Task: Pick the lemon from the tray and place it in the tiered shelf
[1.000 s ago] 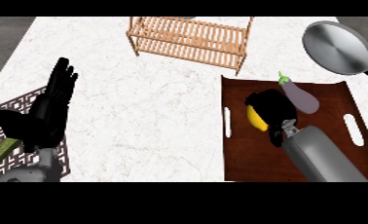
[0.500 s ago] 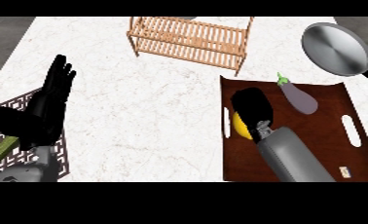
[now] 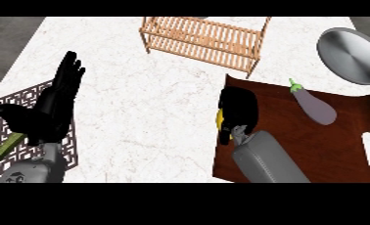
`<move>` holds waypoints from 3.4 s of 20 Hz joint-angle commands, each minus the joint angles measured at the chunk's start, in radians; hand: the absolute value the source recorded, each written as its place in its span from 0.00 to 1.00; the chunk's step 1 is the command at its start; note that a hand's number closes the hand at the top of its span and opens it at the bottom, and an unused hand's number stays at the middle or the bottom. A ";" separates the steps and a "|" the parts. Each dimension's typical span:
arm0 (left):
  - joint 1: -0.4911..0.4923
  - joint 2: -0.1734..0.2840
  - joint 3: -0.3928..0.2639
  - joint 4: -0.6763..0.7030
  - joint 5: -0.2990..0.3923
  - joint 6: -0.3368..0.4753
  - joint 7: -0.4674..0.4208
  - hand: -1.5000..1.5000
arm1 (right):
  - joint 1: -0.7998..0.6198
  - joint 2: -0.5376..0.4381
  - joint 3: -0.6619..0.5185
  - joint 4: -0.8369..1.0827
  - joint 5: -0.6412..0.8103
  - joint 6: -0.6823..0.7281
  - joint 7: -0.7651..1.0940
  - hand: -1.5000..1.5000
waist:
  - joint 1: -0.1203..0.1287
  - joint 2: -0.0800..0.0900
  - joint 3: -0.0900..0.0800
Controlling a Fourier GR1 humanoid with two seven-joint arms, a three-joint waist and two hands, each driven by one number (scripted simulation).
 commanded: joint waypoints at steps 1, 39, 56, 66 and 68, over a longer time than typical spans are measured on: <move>-0.014 0.006 -0.007 0.001 -0.001 -0.012 0.004 0.50 | -0.085 0.049 0.095 -0.048 -0.142 -0.136 0.220 1.00 | 0.042 0.004 0.007; -0.004 -0.011 0.027 0.029 0.000 0.002 -0.012 0.50 | -0.646 0.051 -0.134 0.256 0.137 -0.655 0.465 1.00 | -0.031 0.006 0.005; -0.014 -0.024 -0.006 0.022 -0.032 -0.004 -0.011 0.50 | -0.705 0.051 -0.271 0.590 0.026 -1.008 0.296 0.00 | -0.002 0.014 0.005; -0.021 -0.013 0.045 0.033 -0.015 -0.007 -0.019 0.50 | -0.784 0.052 -0.352 0.740 -0.190 -1.081 0.006 0.00 | -0.029 0.008 0.005; -0.013 -0.002 0.047 0.037 -0.009 -0.025 -0.020 0.50 | -0.814 0.052 -0.366 0.730 -0.191 -1.109 -0.021 0.00 | -0.033 0.007 0.005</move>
